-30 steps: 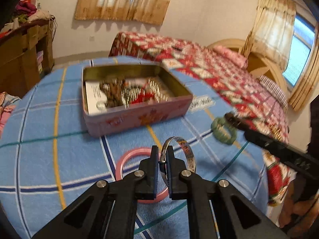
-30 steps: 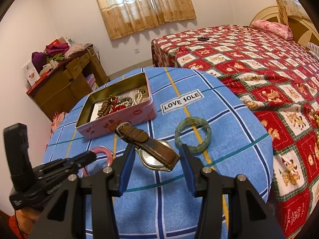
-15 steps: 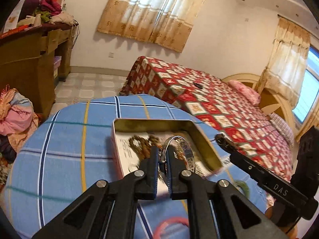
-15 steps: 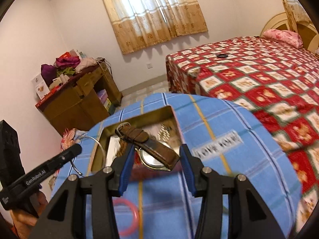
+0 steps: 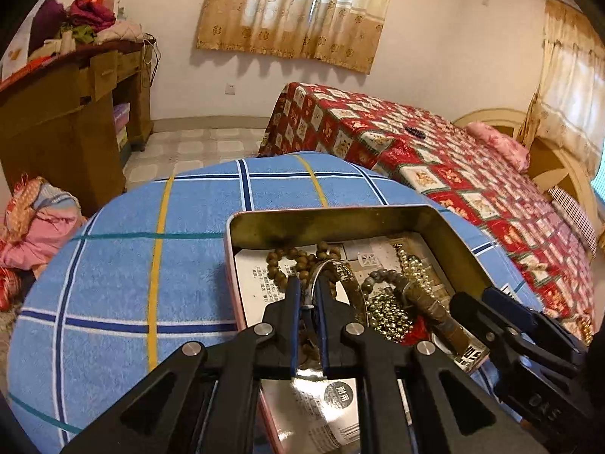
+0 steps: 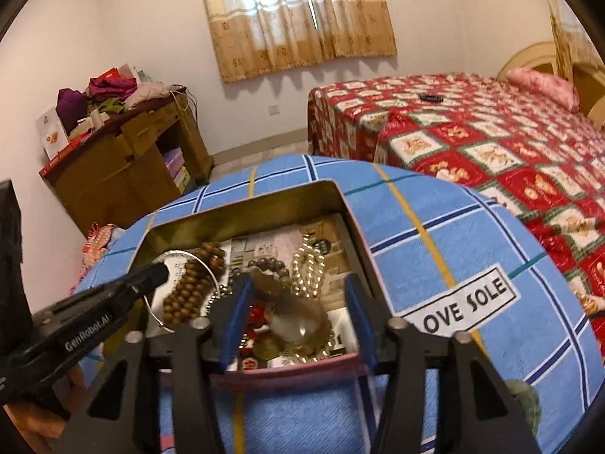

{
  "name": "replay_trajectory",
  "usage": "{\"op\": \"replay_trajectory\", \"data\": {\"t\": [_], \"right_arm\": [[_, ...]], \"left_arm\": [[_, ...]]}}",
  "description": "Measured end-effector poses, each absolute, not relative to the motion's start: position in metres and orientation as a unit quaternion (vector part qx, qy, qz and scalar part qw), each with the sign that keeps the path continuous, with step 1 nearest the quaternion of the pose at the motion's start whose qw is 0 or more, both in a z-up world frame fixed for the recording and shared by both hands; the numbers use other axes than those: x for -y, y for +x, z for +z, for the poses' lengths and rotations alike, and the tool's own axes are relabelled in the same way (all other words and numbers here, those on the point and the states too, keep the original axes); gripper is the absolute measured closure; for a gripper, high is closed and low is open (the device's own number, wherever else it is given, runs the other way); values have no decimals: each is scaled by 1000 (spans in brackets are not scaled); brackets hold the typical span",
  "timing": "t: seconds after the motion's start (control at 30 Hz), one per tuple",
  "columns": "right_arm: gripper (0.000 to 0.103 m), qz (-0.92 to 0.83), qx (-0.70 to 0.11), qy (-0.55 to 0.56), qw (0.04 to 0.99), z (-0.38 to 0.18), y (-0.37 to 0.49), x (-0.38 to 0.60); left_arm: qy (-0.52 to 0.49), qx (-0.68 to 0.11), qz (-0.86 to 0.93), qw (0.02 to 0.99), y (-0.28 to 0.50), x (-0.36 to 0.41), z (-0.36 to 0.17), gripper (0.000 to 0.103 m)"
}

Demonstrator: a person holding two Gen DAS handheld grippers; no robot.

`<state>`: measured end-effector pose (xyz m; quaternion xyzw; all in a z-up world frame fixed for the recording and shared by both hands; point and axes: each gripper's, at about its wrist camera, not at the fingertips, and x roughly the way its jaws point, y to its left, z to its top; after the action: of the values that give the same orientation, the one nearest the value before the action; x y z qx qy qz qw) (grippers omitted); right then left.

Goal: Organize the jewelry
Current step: 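Lower the keychain and silver bangle into the pink tin and open both tools, then grasp the green jade bangle with the right tool and lift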

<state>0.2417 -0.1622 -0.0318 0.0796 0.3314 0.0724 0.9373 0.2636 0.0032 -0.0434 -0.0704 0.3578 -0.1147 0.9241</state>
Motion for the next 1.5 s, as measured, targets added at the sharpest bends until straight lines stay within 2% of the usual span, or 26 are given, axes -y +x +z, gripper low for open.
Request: {"op": "replay_trajectory", "data": {"t": [0.03,0.1,0.17,0.23,0.37,0.7,0.97,1.27,1.4,1.47,1.5], "right_arm": [[40,75,-327,84,938,-31,239,163],[38,77,-314,92,942,-27,236,166],[35,73,-296,103,947,-20,229,171],[31,70,-288,117,948,-14,224,175],[27,63,-296,126,945,-10,206,180],[27,44,-324,142,934,-19,136,204],[27,24,-361,130,923,-36,106,217],[26,11,-373,130,919,-42,96,236],[20,-13,-371,129,920,-36,110,251],[12,-22,-374,124,919,-35,121,256],[11,-23,-378,120,918,-35,128,257]], "left_arm": [[-69,-357,-114,924,263,-4,-42,93],[-71,-348,-118,927,255,-8,-34,79],[-73,-337,-117,931,244,-13,-27,42],[-78,-314,-111,940,229,-21,-18,31],[-81,-311,-99,942,205,-30,-13,30],[-67,-329,-76,939,130,-26,-37,30],[-53,-330,-68,940,108,-20,-36,30],[-34,-363,-77,928,94,-8,-60,30],[-31,-363,-85,928,91,-5,-59,30],[-33,-365,-88,926,92,-3,-59,30],[-35,-367,-91,925,92,-3,-59,30]]}}
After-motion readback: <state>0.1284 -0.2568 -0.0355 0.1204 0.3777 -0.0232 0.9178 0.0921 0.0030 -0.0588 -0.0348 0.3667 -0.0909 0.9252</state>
